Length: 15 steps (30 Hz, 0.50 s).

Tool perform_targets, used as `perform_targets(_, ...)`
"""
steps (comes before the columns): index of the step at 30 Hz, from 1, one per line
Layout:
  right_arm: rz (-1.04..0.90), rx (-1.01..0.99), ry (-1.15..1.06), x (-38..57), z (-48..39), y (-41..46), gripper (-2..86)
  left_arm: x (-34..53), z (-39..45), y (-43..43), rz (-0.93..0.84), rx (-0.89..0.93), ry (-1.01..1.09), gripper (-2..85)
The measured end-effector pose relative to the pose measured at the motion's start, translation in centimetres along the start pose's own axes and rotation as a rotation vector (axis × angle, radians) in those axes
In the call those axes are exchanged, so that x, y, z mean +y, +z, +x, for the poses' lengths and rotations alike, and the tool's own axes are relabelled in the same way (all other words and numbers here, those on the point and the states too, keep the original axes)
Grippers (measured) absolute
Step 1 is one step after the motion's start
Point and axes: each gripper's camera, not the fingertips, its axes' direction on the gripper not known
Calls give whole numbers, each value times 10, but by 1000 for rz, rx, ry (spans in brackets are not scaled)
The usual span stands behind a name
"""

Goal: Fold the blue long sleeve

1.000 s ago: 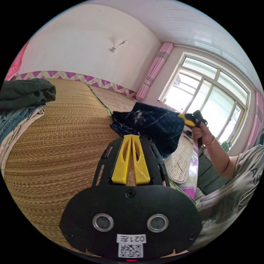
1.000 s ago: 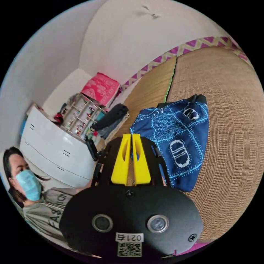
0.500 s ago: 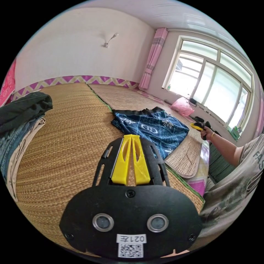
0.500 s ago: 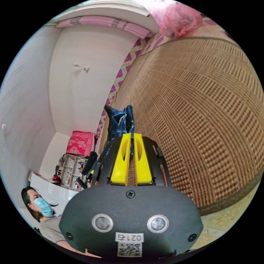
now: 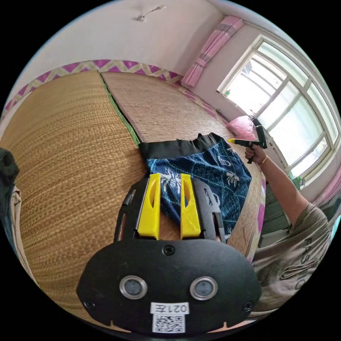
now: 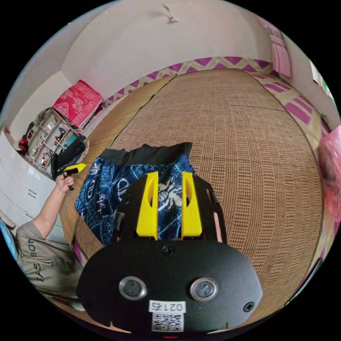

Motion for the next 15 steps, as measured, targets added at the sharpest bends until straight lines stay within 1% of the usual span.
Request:
perform_targets(3,-49,-8,65,-27,24,46,56,-38,-47,40,-81,71,-76,128)
perform_targets(6,-104,-149,144,-36,50,92,53,-59,-91,69,-112,166,-171,129)
perform_targets(8,-143,-289,223,-34,67,128,47,-64,-126,77,-76,235,-269,114)
perform_targets(12,-74,-367,301,-23,76,155,31,-62,-169,74,-20,361,-358,108)
perform_targets(15,-77,-374,325,-11,76,171,23,-62,-178,43,81,325,-350,108)
